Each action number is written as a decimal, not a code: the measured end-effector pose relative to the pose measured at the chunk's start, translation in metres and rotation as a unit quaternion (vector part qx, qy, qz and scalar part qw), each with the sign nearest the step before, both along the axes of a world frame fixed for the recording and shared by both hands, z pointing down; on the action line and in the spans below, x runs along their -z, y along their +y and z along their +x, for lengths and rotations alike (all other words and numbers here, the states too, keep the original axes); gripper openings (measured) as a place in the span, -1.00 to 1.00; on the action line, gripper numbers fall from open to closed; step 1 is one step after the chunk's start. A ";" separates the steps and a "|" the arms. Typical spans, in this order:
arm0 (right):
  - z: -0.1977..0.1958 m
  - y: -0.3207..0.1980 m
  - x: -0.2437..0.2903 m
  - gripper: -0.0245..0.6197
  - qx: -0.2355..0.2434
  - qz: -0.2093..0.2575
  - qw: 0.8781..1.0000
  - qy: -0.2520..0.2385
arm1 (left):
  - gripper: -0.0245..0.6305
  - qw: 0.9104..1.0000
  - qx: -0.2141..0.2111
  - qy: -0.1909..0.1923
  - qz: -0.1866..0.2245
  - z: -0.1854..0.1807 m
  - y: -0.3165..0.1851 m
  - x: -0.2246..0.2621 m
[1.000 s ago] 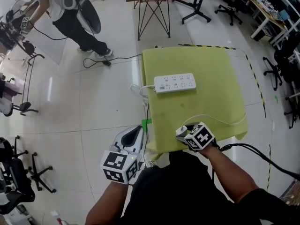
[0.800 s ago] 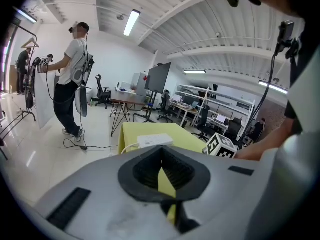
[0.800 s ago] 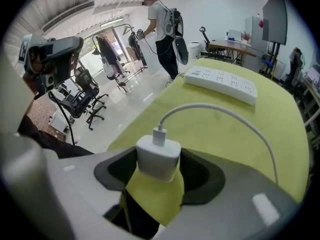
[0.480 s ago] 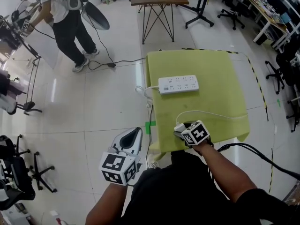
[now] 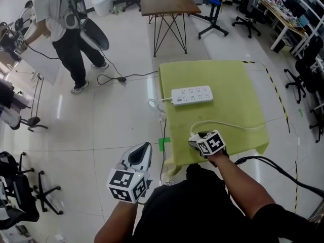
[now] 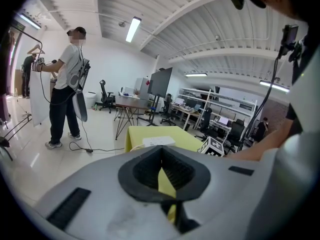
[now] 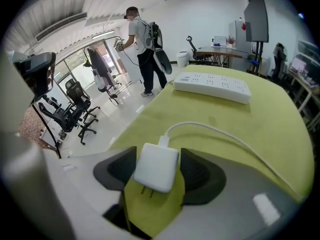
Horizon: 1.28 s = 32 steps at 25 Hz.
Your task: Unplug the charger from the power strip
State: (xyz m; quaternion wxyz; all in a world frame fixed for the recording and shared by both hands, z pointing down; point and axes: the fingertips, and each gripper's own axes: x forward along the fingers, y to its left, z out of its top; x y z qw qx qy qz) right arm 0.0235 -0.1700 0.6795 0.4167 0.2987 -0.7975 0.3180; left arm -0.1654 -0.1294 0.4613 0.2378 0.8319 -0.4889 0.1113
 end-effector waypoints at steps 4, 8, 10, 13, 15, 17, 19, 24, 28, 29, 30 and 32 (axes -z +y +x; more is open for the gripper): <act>0.015 0.008 0.018 -0.01 -0.037 0.027 0.999 0.000 | -0.91 1.000 -0.013 0.005 0.001 0.001 0.009 0.002; 0.027 0.026 0.072 -0.14 -0.106 0.091 0.987 -0.074 | -0.91 0.999 -0.041 0.008 -0.002 0.010 0.011 -0.003; 0.030 0.037 0.115 -0.67 -0.157 0.124 0.966 -0.166 | -0.91 0.998 -0.056 0.006 0.000 0.018 0.005 -0.003; 0.032 0.064 0.176 -0.92 -0.189 0.157 0.928 -0.280 | -0.91 0.997 -0.070 0.005 0.013 0.031 -0.004 0.007; 0.033 0.085 0.208 -0.92 -0.177 0.181 0.917 -0.308 | -0.91 0.997 -0.075 0.008 0.027 0.042 -0.006 0.018; 0.033 0.105 0.233 -0.92 -0.164 0.196 0.912 -0.321 | -0.91 0.996 -0.077 0.009 0.040 0.052 -0.004 0.026; 0.032 0.122 0.254 -0.92 -0.149 0.211 0.908 -0.329 | -0.91 0.996 -0.077 0.007 0.048 0.061 0.003 0.031; 0.040 0.170 0.305 -0.92 -0.100 0.279 0.903 -0.313 | -0.91 0.996 -0.068 0.009 0.050 0.080 0.030 0.039; 0.071 0.214 0.300 -0.92 -0.096 0.285 0.912 -0.279 | -0.91 0.998 -0.045 0.011 0.052 0.102 0.066 0.040; 0.080 0.226 0.294 -0.92 -0.099 0.279 0.915 -0.275 | -0.91 0.998 -0.042 0.008 0.055 0.108 0.077 0.040; 0.088 0.238 0.288 -0.92 -0.104 0.272 0.917 -0.272 | -0.91 0.998 -0.041 0.006 0.057 0.115 0.089 0.041; 0.103 0.261 0.278 -0.92 -0.110 0.258 0.922 -0.266 | -0.91 0.998 -0.039 0.002 0.057 0.127 0.112 0.040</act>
